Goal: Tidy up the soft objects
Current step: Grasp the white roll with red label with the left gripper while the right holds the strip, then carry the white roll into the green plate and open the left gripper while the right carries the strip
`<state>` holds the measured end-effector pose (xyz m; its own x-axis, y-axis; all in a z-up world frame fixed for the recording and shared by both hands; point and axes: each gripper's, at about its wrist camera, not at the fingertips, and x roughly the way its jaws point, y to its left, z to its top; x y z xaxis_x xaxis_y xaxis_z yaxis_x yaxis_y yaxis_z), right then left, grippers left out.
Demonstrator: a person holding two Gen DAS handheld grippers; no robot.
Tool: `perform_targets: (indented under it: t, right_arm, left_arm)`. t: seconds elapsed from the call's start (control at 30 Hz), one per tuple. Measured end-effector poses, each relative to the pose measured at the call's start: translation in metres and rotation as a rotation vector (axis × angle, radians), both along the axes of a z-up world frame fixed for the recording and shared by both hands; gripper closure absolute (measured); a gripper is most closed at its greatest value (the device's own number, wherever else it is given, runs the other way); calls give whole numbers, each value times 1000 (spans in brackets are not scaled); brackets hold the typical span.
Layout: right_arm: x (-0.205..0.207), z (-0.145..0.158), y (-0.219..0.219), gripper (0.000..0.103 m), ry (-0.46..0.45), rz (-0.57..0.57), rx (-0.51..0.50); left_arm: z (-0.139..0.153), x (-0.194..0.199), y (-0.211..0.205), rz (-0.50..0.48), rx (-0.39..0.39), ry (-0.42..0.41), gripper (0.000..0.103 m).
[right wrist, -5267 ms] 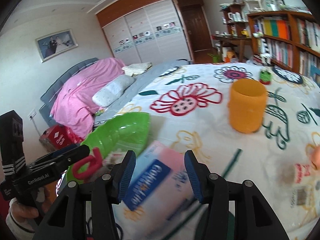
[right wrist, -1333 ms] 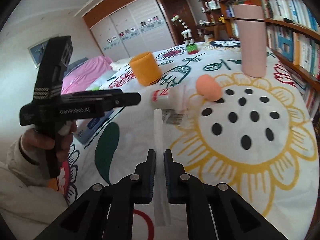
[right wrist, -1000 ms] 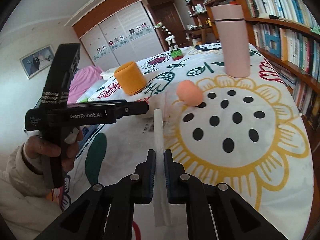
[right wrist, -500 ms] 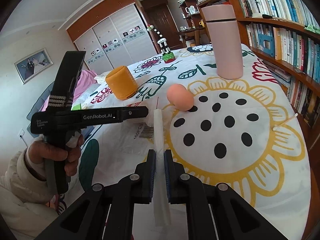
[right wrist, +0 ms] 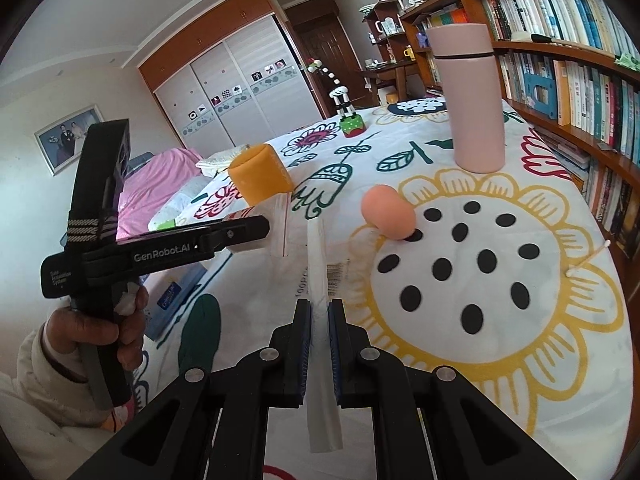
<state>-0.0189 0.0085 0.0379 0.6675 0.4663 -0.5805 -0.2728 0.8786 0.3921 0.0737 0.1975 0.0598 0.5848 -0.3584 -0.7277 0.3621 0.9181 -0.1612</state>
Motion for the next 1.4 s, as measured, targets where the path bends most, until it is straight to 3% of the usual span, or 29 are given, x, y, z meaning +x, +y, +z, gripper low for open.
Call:
perform_targets:
  t: [0.5,0.87,1.23,1.4]
  right_arm:
    - [10,11,37,93,-8,58,25]
    - [23,23,82,93,-26,122,35]
    - [34,36,137,93,-44,207,22]
    - [37,38,163,93,-45,248,10]
  left_arm:
    - [17,-18,57,107,-39,-44,55]
    - [33,-30,139,277,-49,-106,55]
    - [20,-37,230,464,-45,-89,55]
    - [10,-42,256,505,-49,-74,55]
